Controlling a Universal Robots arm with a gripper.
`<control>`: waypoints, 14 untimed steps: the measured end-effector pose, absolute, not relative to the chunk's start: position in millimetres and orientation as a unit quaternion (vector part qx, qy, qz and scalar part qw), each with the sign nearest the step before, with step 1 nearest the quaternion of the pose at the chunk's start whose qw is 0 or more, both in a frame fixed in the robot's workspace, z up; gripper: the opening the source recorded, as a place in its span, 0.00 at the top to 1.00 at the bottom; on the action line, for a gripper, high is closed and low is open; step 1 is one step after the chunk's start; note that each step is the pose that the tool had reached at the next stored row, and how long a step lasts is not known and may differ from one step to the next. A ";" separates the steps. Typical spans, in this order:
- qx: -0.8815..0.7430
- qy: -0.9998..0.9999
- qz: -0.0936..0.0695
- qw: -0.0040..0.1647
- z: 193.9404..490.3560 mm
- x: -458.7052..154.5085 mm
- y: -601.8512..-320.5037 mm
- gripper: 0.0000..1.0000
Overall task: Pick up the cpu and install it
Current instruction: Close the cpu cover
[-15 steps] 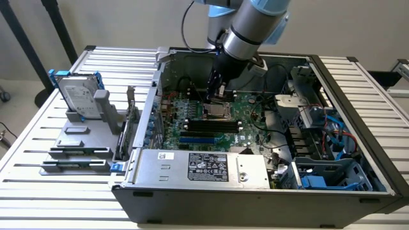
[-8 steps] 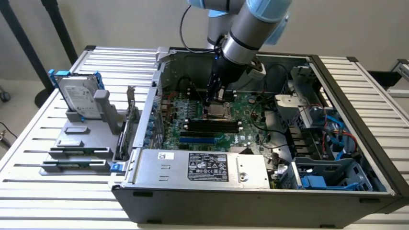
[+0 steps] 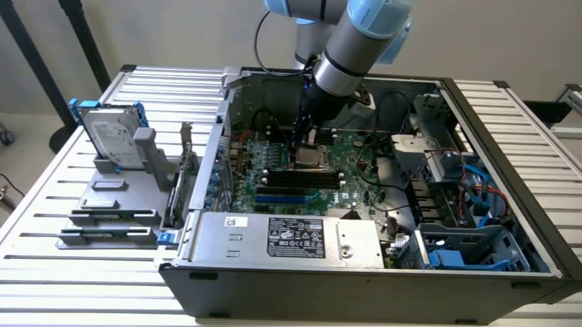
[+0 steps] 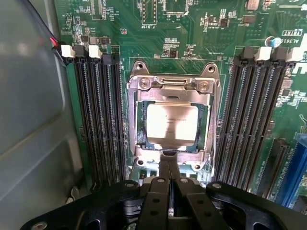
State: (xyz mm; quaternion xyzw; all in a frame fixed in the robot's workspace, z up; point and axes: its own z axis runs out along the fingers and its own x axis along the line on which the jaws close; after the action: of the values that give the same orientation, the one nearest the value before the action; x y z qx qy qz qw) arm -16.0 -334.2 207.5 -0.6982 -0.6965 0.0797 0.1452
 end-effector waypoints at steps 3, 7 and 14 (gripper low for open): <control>-0.699 -0.696 0.078 0.147 203.6 -16.1 -334.1 0.89; -0.699 -0.695 0.077 0.148 198.8 -16.2 -334.1 0.89; -0.700 -0.695 0.074 0.151 196.1 -16.4 -334.1 0.89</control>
State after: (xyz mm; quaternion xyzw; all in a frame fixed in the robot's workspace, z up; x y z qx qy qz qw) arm -16.4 -334.1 196.1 -0.6996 -0.6945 0.0738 0.1510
